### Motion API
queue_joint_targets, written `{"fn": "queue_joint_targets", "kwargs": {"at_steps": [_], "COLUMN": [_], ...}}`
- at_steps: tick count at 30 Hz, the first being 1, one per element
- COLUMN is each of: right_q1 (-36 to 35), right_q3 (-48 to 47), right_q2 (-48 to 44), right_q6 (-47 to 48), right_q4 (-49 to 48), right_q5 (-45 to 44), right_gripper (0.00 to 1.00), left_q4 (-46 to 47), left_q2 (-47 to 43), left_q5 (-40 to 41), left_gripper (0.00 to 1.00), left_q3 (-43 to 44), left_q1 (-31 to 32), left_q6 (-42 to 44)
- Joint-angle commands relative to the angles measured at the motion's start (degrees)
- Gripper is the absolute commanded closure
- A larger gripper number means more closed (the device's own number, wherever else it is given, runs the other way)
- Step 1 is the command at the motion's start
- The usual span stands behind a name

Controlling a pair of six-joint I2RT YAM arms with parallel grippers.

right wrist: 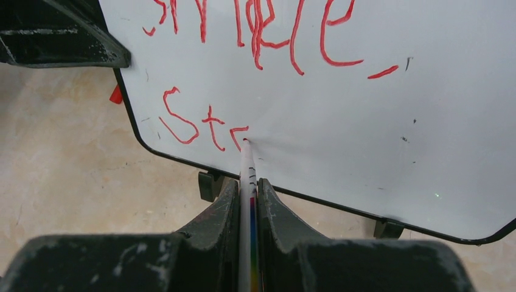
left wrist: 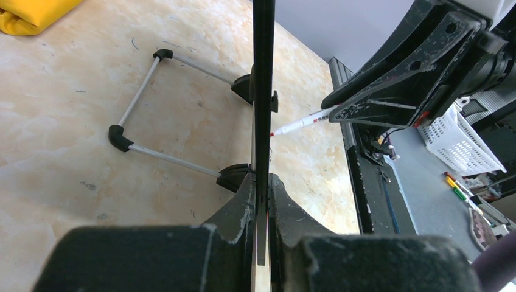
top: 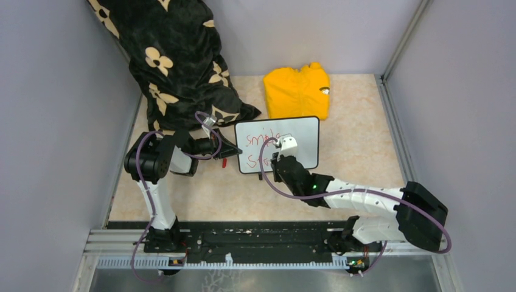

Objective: Write a sentence on the whiteboard

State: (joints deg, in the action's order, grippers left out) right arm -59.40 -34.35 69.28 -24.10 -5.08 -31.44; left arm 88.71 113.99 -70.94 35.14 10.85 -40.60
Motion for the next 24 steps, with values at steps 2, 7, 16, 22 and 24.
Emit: {"fn": "queue_joint_targets", "kwargs": {"at_steps": [2,7,16,22,24], "right_q1": [1.53,2.11,2.36,2.36,2.35], "right_q3": [-3.65,-4.1,-2.65,0.17,1.02], "right_q2": [-0.19,-0.28,-0.29,-2.29,-2.93], "right_q6": [1.98,2.54,1.63,0.52,0.71], "right_q4": [-2.12,-2.29,-1.86,-1.23,-1.62], "right_q5": [-2.76,-2.41,-1.22,0.44,1.49], "right_gripper": [1.0,1.0,1.0,1.0,1.0], "left_q4": [2.44,2.44,2.27,2.26,2.18], "left_q2": [-0.18,-0.07,-0.06,0.0,0.0], "left_q5": [-1.6,-1.58,-1.72,-1.66,-1.66], "left_gripper": [1.0,1.0,1.0,1.0,1.0], "left_q3": [0.8,0.77,0.79,0.84,0.89], "left_q1": [0.75,0.75,0.84,0.84,0.84], "left_q6": [0.94,1.05,1.13,1.14,1.05]}}
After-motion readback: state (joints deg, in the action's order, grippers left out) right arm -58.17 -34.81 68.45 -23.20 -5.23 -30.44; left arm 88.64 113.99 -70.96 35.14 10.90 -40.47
